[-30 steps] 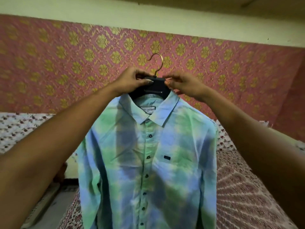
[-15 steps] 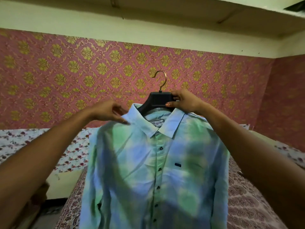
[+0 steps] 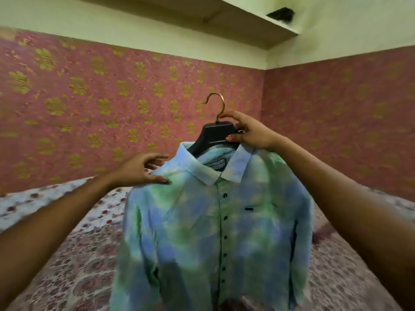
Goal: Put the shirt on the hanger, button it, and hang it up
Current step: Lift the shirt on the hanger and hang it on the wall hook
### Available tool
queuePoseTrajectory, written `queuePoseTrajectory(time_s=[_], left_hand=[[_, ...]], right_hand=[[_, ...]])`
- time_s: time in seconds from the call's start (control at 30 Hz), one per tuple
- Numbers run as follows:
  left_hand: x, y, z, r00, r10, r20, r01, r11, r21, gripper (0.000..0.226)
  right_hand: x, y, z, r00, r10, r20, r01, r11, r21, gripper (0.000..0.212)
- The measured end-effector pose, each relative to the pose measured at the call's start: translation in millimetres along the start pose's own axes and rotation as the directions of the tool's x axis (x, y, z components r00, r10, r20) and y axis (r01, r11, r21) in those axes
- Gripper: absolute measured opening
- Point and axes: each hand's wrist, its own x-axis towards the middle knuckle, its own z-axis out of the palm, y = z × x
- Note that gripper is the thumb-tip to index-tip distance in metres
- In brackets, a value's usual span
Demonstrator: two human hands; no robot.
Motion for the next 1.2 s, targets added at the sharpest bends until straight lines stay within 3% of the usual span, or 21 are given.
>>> queuePoseTrajectory(time_s=[0.1,0.17,0.27,0.47,0.73,0.97,1.1,1.2], left_hand=[[33,30,54,0.986,0.167,0.030,-0.169,0.983,0.077,0.045],[42,44,71,0.971,0.236,-0.049,-0.231,0.969,0.083,0.033],[68,87,112,0.933,0.359,-0.033,-0.358,0.933,0.034,0.030],[104,213,208,0.796,0.602,0.064,-0.593,0.797,-0.111,0.045],[108,400,363,0.647,0.751,0.133,-0.678,0.646,-0.352,0.042],[91,558,492,0.506,0.844,0.181,-0.666,0.515,-0.539,0.049],[89,633,550,0.446,0.870,0.210,-0.636,0.473,-0.610,0.038],[95,689,599,0.394,0.894,0.216,-0.629,0.433,-0.646,0.029]], right_hand=[[-49,14,-32,0.991,0.088,-0.098,-0.095,0.993,-0.074,0.051],[-72,16,-46,0.984,0.121,-0.134,-0.130,0.990,-0.063,0.047],[-133,20,-84,0.947,0.241,-0.213,-0.248,0.969,-0.010,0.046],[-274,19,-172,0.835,0.389,-0.388,-0.432,0.902,-0.024,0.042],[-474,-1,-286,0.637,0.483,-0.600,-0.659,0.745,-0.100,0.044],[-615,-18,-379,0.354,0.314,-0.881,-0.693,0.721,-0.022,0.033],[-677,-13,-424,0.278,0.282,-0.918,-0.736,0.676,-0.015,0.020],[-719,0,-456,0.227,0.271,-0.935,-0.758,0.652,0.005,0.027]])
